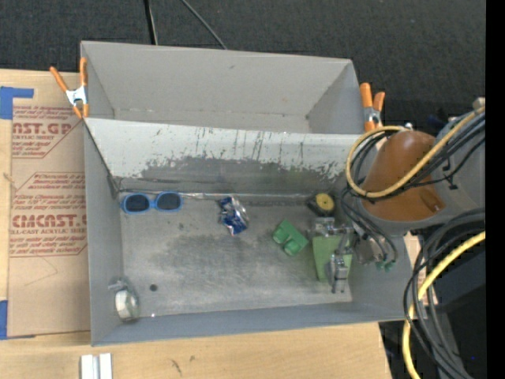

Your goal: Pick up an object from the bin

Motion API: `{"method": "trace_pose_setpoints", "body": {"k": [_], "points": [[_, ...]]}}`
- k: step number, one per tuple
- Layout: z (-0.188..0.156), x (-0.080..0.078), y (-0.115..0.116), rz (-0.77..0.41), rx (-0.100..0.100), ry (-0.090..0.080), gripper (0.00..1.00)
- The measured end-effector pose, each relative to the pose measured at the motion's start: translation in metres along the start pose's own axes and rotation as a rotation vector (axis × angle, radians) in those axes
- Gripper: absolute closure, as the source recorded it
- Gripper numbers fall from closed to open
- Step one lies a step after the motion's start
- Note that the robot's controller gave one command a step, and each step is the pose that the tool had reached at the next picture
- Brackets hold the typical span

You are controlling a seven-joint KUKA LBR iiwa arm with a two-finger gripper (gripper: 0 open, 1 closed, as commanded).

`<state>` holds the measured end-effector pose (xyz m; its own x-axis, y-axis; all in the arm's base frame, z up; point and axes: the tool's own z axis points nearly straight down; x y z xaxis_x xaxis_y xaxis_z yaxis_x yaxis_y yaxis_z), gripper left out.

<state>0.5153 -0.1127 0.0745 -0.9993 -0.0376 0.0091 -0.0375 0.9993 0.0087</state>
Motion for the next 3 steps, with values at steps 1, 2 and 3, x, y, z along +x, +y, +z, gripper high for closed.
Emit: {"method": "trace_pose_setpoints", "body": {"k": [1,2,3], "points": [[-0.076,-0.029,-0.017,-0.836,0.008,-0.009,1.0],[-0.185,-0.052,-0.024,-0.809,0.019,-0.016,1.0],[-0.179,-0.05,-0.024,-0.809,0.011,-0.009,0.0]]}}
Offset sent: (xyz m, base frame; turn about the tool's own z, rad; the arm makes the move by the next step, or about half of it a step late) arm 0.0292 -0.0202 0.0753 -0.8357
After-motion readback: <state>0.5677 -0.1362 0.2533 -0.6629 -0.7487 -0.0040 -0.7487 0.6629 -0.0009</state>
